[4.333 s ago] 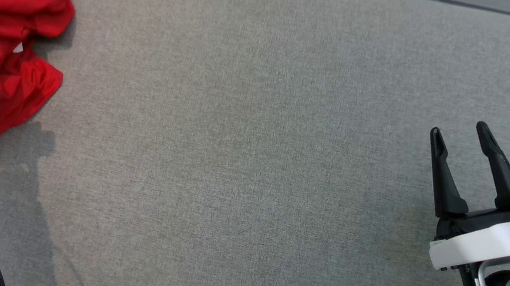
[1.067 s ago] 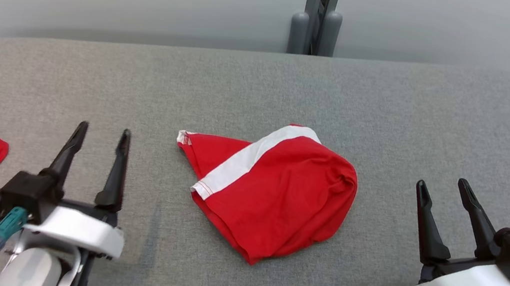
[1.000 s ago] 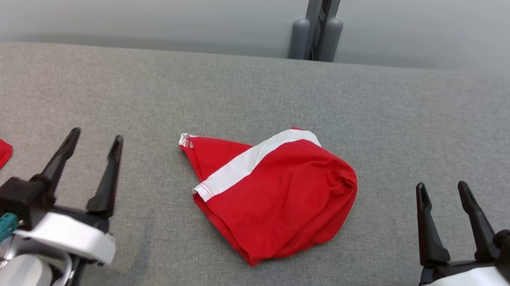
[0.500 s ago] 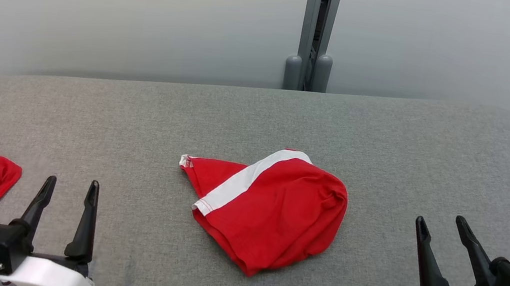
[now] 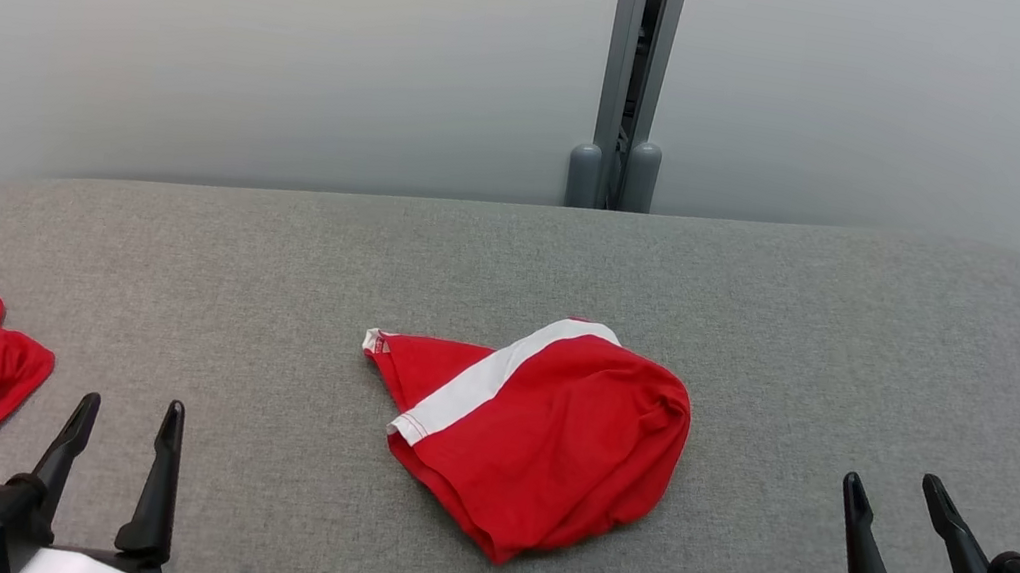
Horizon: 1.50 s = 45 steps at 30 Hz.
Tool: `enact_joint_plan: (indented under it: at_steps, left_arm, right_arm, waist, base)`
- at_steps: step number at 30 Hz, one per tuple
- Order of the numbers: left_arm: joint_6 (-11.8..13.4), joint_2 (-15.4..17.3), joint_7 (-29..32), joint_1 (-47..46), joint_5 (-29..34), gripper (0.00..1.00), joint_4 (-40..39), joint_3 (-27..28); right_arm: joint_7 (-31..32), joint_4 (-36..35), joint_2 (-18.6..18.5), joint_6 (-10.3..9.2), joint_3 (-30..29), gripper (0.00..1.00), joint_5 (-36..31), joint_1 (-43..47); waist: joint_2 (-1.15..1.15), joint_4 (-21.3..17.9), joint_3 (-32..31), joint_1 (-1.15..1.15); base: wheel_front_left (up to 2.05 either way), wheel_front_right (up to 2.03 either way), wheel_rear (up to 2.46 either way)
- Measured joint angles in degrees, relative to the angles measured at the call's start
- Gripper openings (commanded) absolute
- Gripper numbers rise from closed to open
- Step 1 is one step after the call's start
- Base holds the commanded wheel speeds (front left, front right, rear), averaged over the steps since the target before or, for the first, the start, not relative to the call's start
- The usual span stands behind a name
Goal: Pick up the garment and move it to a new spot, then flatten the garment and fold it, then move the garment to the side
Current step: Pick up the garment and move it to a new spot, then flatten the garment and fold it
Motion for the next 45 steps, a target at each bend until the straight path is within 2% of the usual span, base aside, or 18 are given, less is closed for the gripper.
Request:
enact_joint_plan:
  at_steps: [40,45]
  left_arm:
    - [0.6,-0.4,-0.8,-0.3,-1.8,1.0,3.1,-0.5]
    - [-0.4,-1.4,-0.6,-3.4,-1.9,1.0,3.7,-1.9]
  right_arm:
    - [1.1,-1.0,0.3,0.0,0.6,1.0,-0.2,0.7]
    - [1.3,-1.7,0.2,0.0,0.5,1.0,-0.2,0.6]
  waist:
    - [0.0,1.6,-0.5,0.0]
    - [0.0,1.9,0.2,0.0]
  base:
    - [0.0,0.0,0.0]
    - [0.0,0.0,0.0]
